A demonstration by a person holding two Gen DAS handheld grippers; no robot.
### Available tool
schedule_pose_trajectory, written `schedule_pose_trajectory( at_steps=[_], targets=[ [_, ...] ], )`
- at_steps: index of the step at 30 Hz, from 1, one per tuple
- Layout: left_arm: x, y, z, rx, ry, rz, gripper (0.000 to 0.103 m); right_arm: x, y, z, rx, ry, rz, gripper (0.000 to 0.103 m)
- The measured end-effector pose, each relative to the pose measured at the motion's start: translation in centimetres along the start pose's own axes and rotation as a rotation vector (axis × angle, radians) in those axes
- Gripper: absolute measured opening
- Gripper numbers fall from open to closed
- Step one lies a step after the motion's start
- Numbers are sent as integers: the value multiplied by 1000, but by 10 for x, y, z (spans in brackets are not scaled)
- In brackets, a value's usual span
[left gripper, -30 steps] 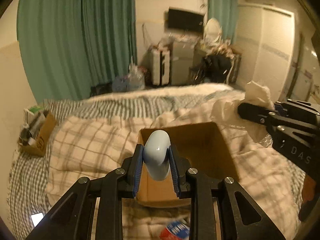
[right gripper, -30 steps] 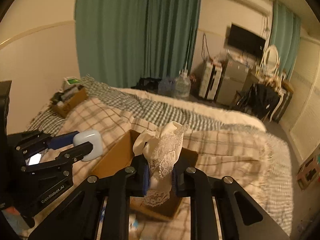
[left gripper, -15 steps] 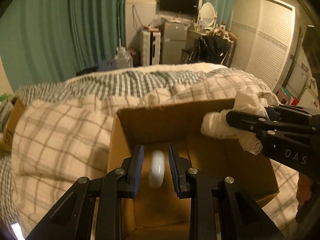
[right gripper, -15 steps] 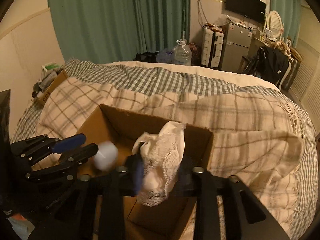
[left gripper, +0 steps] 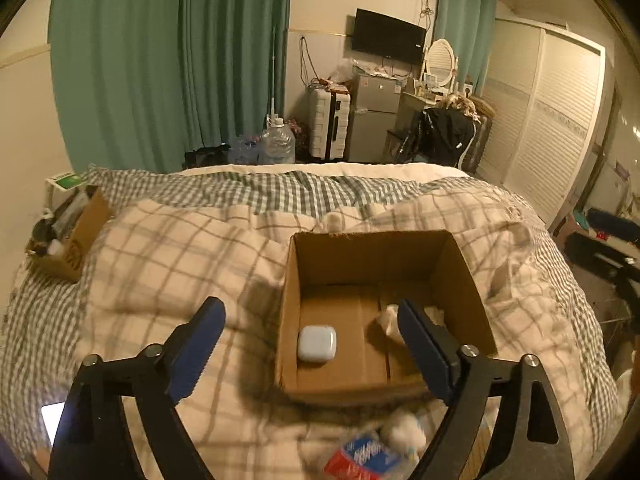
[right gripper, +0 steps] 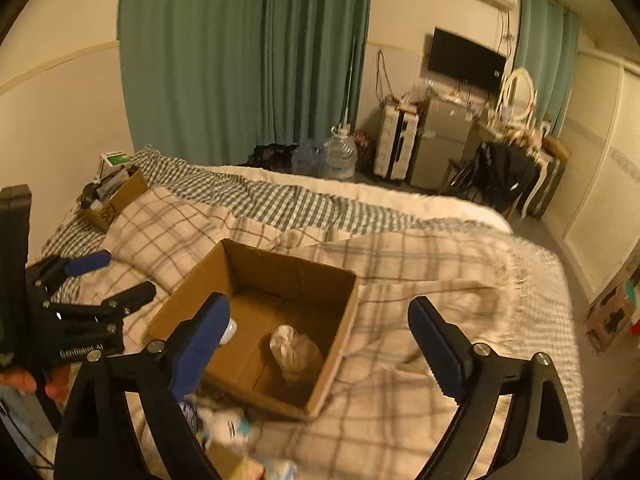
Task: Organize objects
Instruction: 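Drop the blue cup and lace cloth into the cardboard box with both grippers, then grasp the white tape roll with the left gripper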
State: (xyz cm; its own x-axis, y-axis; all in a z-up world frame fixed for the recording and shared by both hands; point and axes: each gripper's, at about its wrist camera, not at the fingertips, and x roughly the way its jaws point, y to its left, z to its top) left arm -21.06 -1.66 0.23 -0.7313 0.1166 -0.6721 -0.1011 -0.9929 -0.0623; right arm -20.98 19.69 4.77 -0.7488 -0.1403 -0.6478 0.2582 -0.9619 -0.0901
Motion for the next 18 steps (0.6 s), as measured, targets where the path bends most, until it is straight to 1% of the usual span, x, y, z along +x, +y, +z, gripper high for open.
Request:
schedule_pose_trajectory(
  at_steps=[2,4,8,11,13,15,18],
  targets=[
    [-17,1,-8,13,-9,12,93,-25,7,-6,-31,-7,-14,91],
    [-34,1,-17,19,-18,24,99,-45,16,-15,-61,-8,-26,92],
    [-52,0,-45,32,-3,20,100,-77,32,-43,-89,-15,-40,92],
    [-55,0,-71,29,34,35,100,-87,40,-65,-78,4,-20,92],
    [-56,-1,-90,27,49,69,100,-90,46,-85,-69,12,-17,92],
    [-53,-2,-110,16,61,107,100,-90,46,-101,-56,-1,-27,92],
    [-48,-3,-139,-28,73,96,100,-80,43,-129,-5,20,-60,92]
  ],
)
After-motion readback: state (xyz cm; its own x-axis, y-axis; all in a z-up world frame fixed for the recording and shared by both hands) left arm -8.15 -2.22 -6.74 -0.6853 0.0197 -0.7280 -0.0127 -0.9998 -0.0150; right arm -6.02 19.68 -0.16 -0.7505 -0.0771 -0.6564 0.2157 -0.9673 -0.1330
